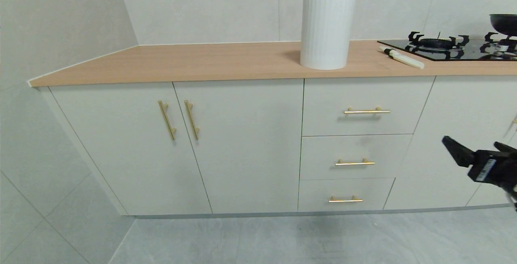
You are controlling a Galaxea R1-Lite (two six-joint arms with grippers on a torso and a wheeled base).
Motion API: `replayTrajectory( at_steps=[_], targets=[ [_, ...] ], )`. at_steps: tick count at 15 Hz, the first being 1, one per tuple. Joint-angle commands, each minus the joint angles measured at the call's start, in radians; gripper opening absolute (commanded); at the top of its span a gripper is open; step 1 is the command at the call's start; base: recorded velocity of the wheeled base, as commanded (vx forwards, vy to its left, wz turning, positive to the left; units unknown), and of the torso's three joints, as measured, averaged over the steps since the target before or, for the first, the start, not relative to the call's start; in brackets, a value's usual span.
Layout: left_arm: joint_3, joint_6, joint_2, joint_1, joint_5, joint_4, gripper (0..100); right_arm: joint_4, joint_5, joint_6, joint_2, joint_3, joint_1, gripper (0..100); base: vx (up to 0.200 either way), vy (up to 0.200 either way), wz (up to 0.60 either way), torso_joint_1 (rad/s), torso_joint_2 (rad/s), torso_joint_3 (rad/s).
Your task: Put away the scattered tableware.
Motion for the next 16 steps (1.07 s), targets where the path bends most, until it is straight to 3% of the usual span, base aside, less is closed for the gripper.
replayTrajectory(
  at_steps=[1,2,3,4,5,7,11,14,16],
  targets=[
    [0.0,0.0,0.0,0.002,0.001,-0.001,100,0.214,-0.005,-0.073,-0.521,0.089,0.005,100,0.0,0.0,0.0,0.0,0.0,0.0],
    [0.0,0.0,0.0,0.0,0.001,-0.001,100,0.27,-0.005,-0.083,-0.574,0.086,0.005,100,0.0,0.0,0.0,0.0,0.0,0.0],
    [0.0,0.0,0.0,0.0,0.001,0.0,100,0.53,-0.005,-0.126,-0.795,0.054,0.004,100,0.0,0.0,0.0,0.0,0.0,0.0],
    [0.0,0.0,0.0,0.0,0.001,0.0,100,0.646,-0.006,-0.138,-0.881,0.03,0.004,100,0.0,0.0,0.0,0.0,0.0,0.0],
    [0.0,0.0,0.0,0.0,0.001,0.0,100,0.849,-0.006,-0.142,-1.024,-0.027,0.004,100,0.0,0.0,0.0,0.0,0.0,0.0],
    [0.0,0.0,0.0,0.002,0.001,0.0,100,1.045,-0.016,-0.145,-1.182,-0.086,-0.013,100,0.0,0.0,0.0,0.0,0.0,0.0],
    [0.0,0.0,0.0,0.0,0.001,-0.001,100,1.086,-0.16,-0.165,-1.216,-0.132,-0.068,100,0.0,0.0,0.0,0.0,0.0,0.0],
    [0.0,0.0,0.0,0.0,0.001,-0.001,100,1.132,-0.154,-0.244,-1.305,-0.105,-0.163,100,0.0,0.0,0.0,0.0,0.0,0.0],
    [0.0,0.0,0.0,0.002,0.001,0.0,100,1.137,-0.085,-0.235,-1.315,-0.079,-0.16,100,0.0,0.0,0.0,0.0,0.0,0.0]
  ],
)
